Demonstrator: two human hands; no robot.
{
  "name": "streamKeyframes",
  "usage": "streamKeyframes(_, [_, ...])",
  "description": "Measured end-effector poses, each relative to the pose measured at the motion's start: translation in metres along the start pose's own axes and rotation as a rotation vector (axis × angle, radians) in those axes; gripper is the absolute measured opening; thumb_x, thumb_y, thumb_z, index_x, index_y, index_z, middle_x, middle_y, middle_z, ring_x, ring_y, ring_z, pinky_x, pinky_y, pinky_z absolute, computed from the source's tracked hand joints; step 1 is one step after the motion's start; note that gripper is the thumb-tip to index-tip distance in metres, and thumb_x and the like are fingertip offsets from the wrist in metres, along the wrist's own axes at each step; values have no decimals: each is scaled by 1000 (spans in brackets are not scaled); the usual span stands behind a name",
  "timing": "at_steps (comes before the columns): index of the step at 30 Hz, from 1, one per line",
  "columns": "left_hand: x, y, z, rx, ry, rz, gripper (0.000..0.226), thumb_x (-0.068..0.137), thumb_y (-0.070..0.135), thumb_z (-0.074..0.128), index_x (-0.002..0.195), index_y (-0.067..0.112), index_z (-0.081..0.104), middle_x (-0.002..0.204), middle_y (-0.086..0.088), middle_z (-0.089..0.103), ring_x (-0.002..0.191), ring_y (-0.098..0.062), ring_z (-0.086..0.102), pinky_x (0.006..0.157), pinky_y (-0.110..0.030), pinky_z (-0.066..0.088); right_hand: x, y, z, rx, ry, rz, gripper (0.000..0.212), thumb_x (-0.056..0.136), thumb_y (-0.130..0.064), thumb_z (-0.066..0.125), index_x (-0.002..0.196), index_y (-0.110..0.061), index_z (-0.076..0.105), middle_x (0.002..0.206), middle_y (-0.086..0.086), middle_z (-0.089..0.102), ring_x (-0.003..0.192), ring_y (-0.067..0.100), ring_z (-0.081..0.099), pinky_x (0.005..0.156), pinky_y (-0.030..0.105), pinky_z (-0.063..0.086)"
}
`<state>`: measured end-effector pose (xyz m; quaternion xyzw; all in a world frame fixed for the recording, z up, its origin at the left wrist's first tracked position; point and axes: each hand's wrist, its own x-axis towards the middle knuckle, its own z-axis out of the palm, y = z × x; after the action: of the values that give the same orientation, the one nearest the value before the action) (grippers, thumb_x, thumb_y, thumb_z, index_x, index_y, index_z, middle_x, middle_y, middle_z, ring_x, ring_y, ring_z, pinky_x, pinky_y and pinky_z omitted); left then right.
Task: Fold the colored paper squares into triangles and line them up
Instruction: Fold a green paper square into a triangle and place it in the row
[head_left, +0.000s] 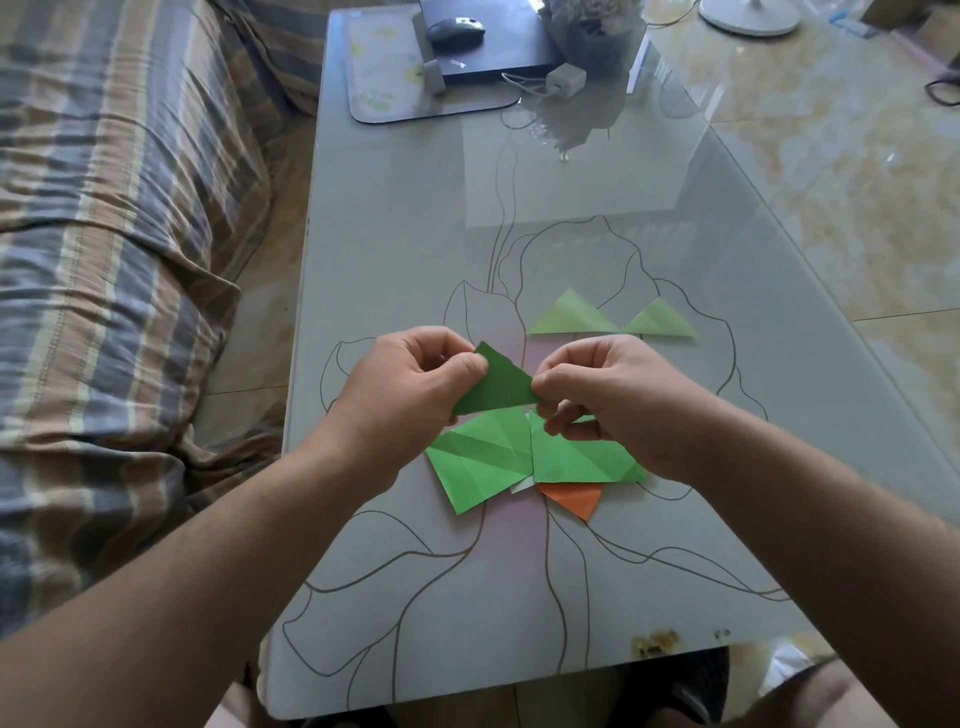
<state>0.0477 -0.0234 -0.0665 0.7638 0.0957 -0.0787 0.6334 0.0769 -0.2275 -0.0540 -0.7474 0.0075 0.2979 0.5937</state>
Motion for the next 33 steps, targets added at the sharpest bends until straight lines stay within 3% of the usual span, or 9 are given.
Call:
streamKeyframes(9, [3, 1, -3, 16, 38, 24, 20, 99, 14, 64, 80, 12, 66, 60, 7, 57, 55, -11, 53, 56, -28, 53, 1, -6, -13, -3, -7, -4, 19, 95, -19, 68, 77, -15, 66, 73, 1, 66, 72, 18, 67, 78, 34, 54])
streamKeyframes(12, [3, 1, -2, -25, 53, 13, 18, 101, 16, 63, 83, 13, 66, 59, 8, 55, 53, -11, 52, 56, -29, 53, 3, -6, -16, 138, 13, 32, 22, 97, -20, 67, 75, -18, 63, 71, 2, 61, 67, 20, 65, 77, 38, 50])
streamKeyframes(17, [-1, 2, 4, -129, 89, -30, 16, 102, 21, 62, 88, 15, 66, 65, 6, 60, 58, -13, 57, 62, -30, 57, 5, -4, -7, 406, 32, 161, 20, 96, -32, 62, 80, -20, 56, 69, 1, 53, 61, 21, 59, 82, 42, 45])
streamKeyframes(21, [-5, 5, 12, -254, 73, -99, 14, 102, 22, 62, 90, 17, 69, 73, 4, 66, 66, -12, 61, 66, -33, 56, -1, 7, 19, 288, -94, 98, 8, 95, -25, 70, 92, -19, 66, 79, 2, 63, 65, 20, 60, 71, 35, 47])
streamKeyframes(25, [-9, 6, 13, -246, 3, -69, 11, 99, 22, 64, 94, 15, 72, 81, -3, 71, 73, -14, 64, 71, -34, 53, 0, 11, 28, 322, -43, 33, 7, 94, -20, 72, 93, -15, 69, 77, 1, 67, 66, 18, 61, 75, 36, 50])
streamKeyframes(27, [-10, 6, 13, -256, -10, -48, 12, 96, 24, 67, 97, 14, 74, 86, -8, 72, 78, -19, 65, 73, -36, 54, 2, 13, 27, 334, 0, 10, 7, 94, -16, 73, 91, -12, 67, 73, 1, 66, 65, 17, 61, 77, 38, 51])
streamKeyframes(31, [-11, 5, 16, -314, -46, -103, 41, 74, 36, 77, 111, 16, 73, 86, -3, 74, 75, -14, 67, 72, -28, 58, 2, 10, 23, 415, 9, 9, 15, 92, -19, 75, 90, -9, 64, 71, 2, 63, 64, 17, 60, 71, 34, 51])
streamKeyframes(33, [-10, 5, 17, -348, -75, -118, 37, 71, 31, 80, 104, 15, 78, 83, -4, 72, 69, -13, 63, 70, -26, 59, 3, 9, 20, 438, 13, 26, 19, 91, -22, 76, 87, -9, 63, 73, 3, 63, 65, 17, 58, 68, 32, 50])
